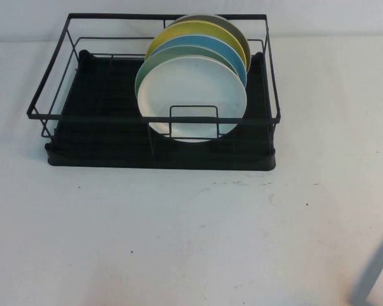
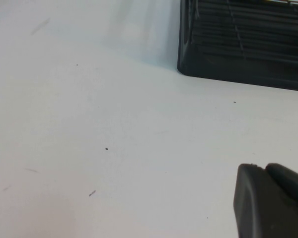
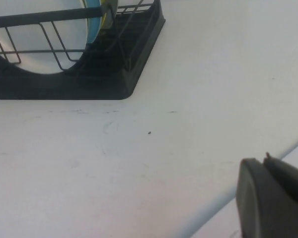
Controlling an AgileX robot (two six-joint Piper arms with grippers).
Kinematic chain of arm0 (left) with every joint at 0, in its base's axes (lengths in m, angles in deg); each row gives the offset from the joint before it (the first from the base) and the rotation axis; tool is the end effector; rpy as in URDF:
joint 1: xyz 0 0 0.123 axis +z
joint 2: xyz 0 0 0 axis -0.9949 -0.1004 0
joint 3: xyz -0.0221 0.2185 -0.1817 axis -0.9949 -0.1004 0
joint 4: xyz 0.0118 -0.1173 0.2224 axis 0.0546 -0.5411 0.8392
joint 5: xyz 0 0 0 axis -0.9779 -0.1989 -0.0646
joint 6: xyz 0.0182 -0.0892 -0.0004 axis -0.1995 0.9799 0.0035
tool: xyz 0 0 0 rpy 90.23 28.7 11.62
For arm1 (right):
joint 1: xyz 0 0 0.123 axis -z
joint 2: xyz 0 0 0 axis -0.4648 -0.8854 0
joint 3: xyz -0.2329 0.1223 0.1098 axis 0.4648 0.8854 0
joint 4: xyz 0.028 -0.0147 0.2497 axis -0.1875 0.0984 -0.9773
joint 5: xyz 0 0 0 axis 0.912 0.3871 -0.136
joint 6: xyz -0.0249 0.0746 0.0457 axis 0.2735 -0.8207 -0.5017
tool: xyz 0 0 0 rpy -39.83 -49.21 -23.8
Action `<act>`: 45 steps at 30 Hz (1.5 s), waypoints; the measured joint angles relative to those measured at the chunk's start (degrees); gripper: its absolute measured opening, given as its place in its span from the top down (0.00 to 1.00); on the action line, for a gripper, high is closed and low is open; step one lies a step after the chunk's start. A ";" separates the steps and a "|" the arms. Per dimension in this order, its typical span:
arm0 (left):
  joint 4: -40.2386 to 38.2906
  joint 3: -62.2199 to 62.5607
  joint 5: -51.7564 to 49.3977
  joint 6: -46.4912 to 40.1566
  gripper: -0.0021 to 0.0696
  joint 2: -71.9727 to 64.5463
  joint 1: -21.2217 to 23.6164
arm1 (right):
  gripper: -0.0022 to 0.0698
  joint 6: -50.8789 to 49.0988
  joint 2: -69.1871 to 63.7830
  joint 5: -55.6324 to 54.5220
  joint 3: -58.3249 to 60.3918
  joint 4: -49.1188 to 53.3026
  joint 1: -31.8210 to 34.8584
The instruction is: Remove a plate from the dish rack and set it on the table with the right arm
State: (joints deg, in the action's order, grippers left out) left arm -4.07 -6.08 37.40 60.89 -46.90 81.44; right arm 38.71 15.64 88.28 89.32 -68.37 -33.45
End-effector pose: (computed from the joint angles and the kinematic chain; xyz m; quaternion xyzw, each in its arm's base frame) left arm 0.0533 -0.0012 0.1739 0.0096 0.7983 -0.0119 0.6021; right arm 0.0514 0.0196 0.1773 -0.0322 0.7810 0.1368 0.6085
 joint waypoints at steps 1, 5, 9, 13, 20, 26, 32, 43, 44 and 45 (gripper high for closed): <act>0.00 0.00 0.00 0.00 0.98 0.00 0.00 | 1.00 0.68 0.00 0.25 0.00 0.72 0.00; 0.00 0.00 0.00 0.00 0.98 0.00 0.00 | 1.00 10.66 0.00 1.01 0.00 11.76 0.00; 0.00 0.00 0.00 0.00 0.98 0.00 0.00 | 1.00 19.30 0.00 1.14 0.00 22.26 0.00; 0.00 0.00 0.00 0.00 0.98 0.00 0.00 | 1.00 22.97 0.00 0.90 0.00 30.18 0.00; 0.00 0.00 0.00 0.00 0.98 0.00 0.00 | 1.00 23.68 0.00 0.54 0.00 31.82 0.00; 0.00 0.00 0.00 0.00 0.98 0.00 0.00 | 1.00 20.19 0.00 -5.20 0.00 7.98 0.00; 0.00 0.00 0.00 0.00 0.98 0.00 0.00 | 1.00 19.73 0.00 -11.00 0.00 -26.54 0.00; 0.00 0.00 0.00 0.00 0.98 0.00 0.00 | 1.00 19.54 -0.65 -15.60 -1.95 -51.23 0.00; 0.00 0.00 0.00 0.00 0.98 0.00 0.00 | 1.00 19.54 -2.00 -15.60 -3.65 -51.49 0.00; 0.00 0.00 0.00 0.00 0.98 0.00 0.00 | 1.00 19.54 -4.02 -15.31 -5.20 -51.49 0.00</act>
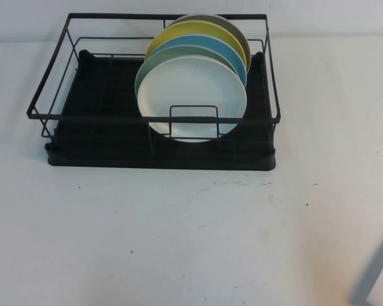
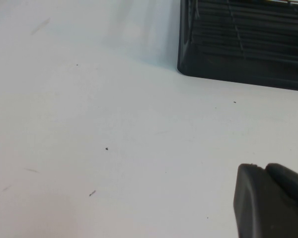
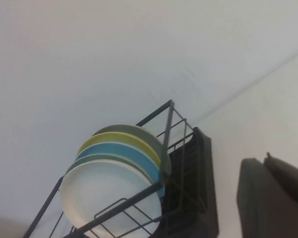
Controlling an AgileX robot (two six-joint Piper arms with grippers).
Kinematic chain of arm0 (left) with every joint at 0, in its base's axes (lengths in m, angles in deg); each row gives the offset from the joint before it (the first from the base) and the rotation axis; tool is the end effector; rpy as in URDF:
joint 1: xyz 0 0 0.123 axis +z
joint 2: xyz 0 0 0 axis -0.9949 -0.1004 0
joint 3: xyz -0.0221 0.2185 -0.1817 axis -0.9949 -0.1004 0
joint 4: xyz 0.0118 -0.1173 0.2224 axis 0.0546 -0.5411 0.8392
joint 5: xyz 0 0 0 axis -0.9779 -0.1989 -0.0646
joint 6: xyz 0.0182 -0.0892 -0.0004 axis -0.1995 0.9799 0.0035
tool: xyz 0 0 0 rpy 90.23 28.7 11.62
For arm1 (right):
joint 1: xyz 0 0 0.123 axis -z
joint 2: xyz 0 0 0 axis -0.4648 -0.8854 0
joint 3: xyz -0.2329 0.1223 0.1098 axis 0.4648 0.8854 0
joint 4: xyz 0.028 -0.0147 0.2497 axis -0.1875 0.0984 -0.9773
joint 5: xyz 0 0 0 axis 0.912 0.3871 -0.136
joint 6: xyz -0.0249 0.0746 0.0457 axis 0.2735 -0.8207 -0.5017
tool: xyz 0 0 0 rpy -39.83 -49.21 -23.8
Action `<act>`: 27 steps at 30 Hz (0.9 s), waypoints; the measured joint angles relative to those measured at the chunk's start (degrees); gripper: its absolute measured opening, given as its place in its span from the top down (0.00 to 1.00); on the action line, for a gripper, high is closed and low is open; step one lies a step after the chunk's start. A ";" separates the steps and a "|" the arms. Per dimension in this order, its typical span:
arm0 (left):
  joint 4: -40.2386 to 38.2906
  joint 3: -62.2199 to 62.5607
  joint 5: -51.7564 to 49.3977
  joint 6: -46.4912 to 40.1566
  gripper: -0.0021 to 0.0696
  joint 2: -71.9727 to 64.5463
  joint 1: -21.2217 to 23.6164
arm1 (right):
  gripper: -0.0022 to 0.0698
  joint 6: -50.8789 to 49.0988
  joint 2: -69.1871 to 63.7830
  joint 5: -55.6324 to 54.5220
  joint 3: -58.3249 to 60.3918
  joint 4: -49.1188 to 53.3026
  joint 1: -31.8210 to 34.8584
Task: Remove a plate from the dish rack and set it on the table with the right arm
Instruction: Grasp the plate from the shelf
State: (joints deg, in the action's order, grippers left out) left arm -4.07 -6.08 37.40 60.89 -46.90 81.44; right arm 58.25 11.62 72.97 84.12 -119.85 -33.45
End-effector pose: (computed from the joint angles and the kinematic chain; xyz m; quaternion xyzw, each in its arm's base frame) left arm 0.0533 -0.0012 0.1739 0.0096 0.7983 -0.0119 0.6021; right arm 0.0574 0.0121 0.2297 0.1843 0.6528 0.3155 0.6635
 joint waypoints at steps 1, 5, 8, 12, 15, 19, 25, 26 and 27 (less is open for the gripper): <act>0.00 0.00 0.00 0.00 0.98 0.00 0.00 | 1.00 0.00 -2.56 0.77 -2.12 0.29 0.00; 0.00 0.00 0.00 0.00 0.98 0.00 0.00 | 1.00 0.00 -16.31 8.20 -10.97 4.86 0.00; 0.00 0.00 0.00 0.00 0.98 0.00 0.00 | 1.00 0.00 -28.76 15.80 -18.39 9.59 0.00; 0.00 0.00 0.00 0.00 0.98 0.00 0.00 | 1.00 0.00 -45.82 24.21 -27.78 16.13 0.00; 0.00 0.00 0.00 0.00 0.98 0.00 0.00 | 1.00 0.00 -57.44 29.04 -36.30 21.30 0.00; 0.00 0.00 0.00 0.00 0.98 0.00 0.00 | 1.00 0.00 -71.77 31.87 -47.66 26.67 -1.94; 0.00 0.00 0.00 0.00 0.98 0.00 0.00 | 1.00 0.00 -88.88 33.24 -66.35 32.28 -8.55; 0.00 0.00 0.00 0.00 0.98 0.00 0.00 | 1.00 0.00 -91.65 34.14 -69.90 32.88 -9.40; 0.00 0.00 0.00 0.00 0.98 0.00 0.00 | 1.00 0.00 -93.77 35.15 -73.48 33.37 -9.96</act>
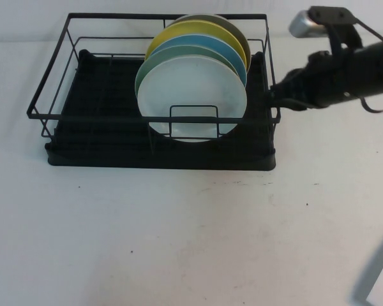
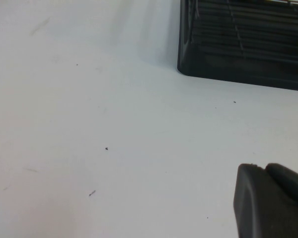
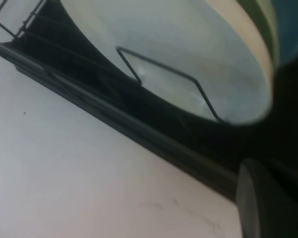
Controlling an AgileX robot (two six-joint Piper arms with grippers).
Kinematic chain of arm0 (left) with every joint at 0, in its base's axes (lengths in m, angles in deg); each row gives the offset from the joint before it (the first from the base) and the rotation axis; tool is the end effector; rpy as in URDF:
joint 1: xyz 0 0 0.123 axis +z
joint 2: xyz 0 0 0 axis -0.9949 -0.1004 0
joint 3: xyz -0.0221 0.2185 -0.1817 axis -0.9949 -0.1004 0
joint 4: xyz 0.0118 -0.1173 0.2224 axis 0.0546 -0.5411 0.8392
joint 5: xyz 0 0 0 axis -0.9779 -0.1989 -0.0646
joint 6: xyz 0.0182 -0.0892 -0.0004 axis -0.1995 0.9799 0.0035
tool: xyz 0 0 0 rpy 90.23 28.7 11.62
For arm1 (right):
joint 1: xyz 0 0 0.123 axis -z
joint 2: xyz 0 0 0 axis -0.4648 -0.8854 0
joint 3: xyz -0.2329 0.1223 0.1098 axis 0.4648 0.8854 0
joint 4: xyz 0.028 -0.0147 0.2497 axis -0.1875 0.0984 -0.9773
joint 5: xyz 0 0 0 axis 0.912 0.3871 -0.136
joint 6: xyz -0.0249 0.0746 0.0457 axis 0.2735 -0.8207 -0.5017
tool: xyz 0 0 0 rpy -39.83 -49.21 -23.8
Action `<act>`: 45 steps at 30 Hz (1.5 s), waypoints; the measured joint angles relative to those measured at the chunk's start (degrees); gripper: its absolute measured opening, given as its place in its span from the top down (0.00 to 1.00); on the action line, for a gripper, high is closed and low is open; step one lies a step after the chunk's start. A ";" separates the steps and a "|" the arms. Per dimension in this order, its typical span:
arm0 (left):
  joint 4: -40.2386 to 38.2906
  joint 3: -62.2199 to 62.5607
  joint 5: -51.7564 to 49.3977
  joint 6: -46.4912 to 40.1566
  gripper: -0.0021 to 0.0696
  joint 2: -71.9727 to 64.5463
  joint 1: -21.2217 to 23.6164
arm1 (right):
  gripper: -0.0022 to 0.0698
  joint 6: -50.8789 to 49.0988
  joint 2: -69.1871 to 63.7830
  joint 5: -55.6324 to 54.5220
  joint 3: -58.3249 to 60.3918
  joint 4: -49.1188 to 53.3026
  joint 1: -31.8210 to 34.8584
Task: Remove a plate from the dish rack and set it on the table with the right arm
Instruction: Grasp the plate from the shelf
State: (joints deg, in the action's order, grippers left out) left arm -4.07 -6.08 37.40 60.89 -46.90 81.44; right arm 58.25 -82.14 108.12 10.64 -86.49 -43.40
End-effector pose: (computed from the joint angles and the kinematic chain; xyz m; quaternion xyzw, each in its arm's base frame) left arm 0.0533 -0.0012 0.1739 0.0096 0.7983 -0.0119 0.6021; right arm 0.3531 0.1426 0.2985 -0.2059 0.8761 0.2695 0.3426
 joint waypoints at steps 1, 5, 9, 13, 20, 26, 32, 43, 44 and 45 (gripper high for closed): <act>0.00 0.00 0.00 0.00 0.98 0.00 0.00 | 1.00 0.00 -2.50 1.23 -3.48 0.51 -0.54; 0.00 0.00 0.00 0.00 0.98 0.00 0.00 | 1.00 -0.57 -10.38 5.44 -14.89 3.60 -2.03; 0.00 0.00 0.00 0.00 0.98 0.00 0.00 | 1.00 -1.38 -14.00 6.19 -21.74 6.78 -2.89; 0.00 0.00 0.00 0.00 0.98 0.00 0.00 | 0.99 -0.42 -14.99 6.07 -25.03 7.74 -3.14; 0.00 0.00 0.00 0.00 0.98 0.00 0.00 | 0.84 4.17 -15.42 5.46 -25.75 7.96 -3.14; 0.00 0.00 0.00 0.00 0.98 0.00 0.00 | 0.62 11.47 -16.94 5.46 -25.89 8.11 -3.67; 0.00 0.00 0.00 0.00 0.98 0.00 0.00 | 0.53 17.47 -17.51 3.82 -25.89 10.15 -5.44; 0.00 0.00 0.00 0.00 0.98 0.00 0.00 | 0.53 19.34 -17.51 -2.23 -25.89 14.64 -6.05; 0.00 0.00 0.00 0.00 0.98 0.00 0.00 | 0.53 19.44 -17.51 -2.41 -25.89 14.64 -6.05; 0.00 0.00 0.00 0.00 0.98 0.00 0.00 | 0.53 19.44 -17.51 -2.40 -25.89 14.64 -6.05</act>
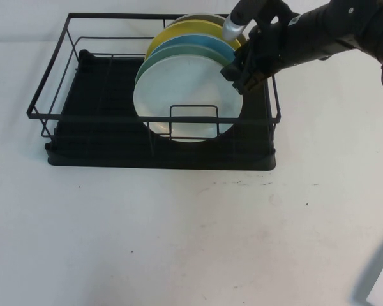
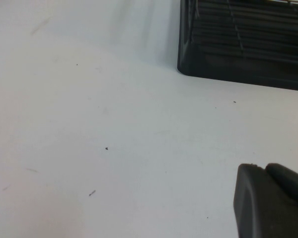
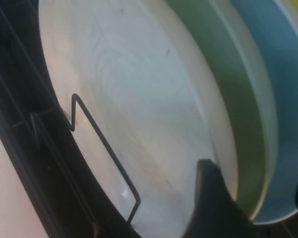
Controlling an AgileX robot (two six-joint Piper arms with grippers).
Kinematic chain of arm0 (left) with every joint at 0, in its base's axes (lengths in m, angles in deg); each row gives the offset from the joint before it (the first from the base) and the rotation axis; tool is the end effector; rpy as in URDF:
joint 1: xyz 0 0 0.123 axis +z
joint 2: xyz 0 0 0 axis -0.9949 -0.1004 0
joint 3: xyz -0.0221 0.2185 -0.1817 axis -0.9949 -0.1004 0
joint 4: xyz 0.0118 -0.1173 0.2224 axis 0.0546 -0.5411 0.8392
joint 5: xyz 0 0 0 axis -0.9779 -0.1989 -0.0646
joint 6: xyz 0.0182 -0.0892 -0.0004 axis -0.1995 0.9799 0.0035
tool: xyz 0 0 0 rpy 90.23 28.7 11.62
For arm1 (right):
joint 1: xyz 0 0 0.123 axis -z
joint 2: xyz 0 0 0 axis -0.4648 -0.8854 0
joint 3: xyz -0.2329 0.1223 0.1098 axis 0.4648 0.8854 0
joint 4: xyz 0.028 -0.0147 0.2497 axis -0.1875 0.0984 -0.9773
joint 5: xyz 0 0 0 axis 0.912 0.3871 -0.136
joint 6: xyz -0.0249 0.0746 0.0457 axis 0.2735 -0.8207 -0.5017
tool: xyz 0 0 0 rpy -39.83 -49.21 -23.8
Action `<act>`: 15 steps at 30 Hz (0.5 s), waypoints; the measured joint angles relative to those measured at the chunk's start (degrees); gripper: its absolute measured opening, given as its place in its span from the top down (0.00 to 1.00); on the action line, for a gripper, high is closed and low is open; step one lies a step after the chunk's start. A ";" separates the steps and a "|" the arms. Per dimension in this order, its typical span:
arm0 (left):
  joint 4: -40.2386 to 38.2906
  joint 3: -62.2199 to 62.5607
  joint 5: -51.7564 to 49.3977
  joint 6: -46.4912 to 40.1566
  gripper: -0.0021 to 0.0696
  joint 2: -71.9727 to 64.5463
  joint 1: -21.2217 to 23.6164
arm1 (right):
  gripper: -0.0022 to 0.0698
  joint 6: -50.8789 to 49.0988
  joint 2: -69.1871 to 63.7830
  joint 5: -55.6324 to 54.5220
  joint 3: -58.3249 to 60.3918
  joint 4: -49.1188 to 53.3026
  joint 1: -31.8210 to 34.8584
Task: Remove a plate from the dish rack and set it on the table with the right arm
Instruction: Grasp the plate from the shelf
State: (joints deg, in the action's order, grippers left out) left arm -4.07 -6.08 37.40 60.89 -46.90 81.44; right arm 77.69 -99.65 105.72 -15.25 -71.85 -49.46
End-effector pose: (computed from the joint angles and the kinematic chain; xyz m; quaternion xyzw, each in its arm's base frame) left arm 0.0533 -0.0012 0.1739 0.0096 0.7983 -0.0119 0.6021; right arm 0.4268 0.2013 0.3025 -0.4595 0.7663 0.1086 0.4358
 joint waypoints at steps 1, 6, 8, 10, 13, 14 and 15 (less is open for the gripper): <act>0.00 0.00 0.00 0.00 0.98 0.00 0.00 | 0.53 0.00 0.00 0.00 0.00 0.00 0.00; 0.00 0.00 0.00 0.00 0.98 0.00 0.00 | 0.53 1.09 0.00 -0.08 0.00 -2.33 0.00; 0.00 0.00 0.00 0.00 0.98 0.00 0.00 | 0.53 2.29 0.00 -0.19 0.00 -3.74 -0.13; 0.00 0.00 0.00 0.00 0.98 0.00 0.00 | 0.53 3.80 0.00 -0.59 0.00 -4.22 -0.49; 0.00 0.00 0.00 0.00 0.98 0.00 0.00 | 0.53 6.31 0.00 -0.91 0.00 -4.64 -1.52; 0.00 0.00 0.00 0.00 0.98 0.00 0.00 | 0.53 7.08 0.00 -0.91 0.00 -4.62 -1.83; 0.00 0.00 0.00 0.00 0.98 0.00 0.00 | 0.53 7.65 0.00 -0.91 0.00 -4.62 -2.19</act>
State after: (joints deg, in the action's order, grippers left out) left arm -4.07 -6.08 37.40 60.89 -46.90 81.44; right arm 85.34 -99.65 104.81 -15.25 -76.47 -51.65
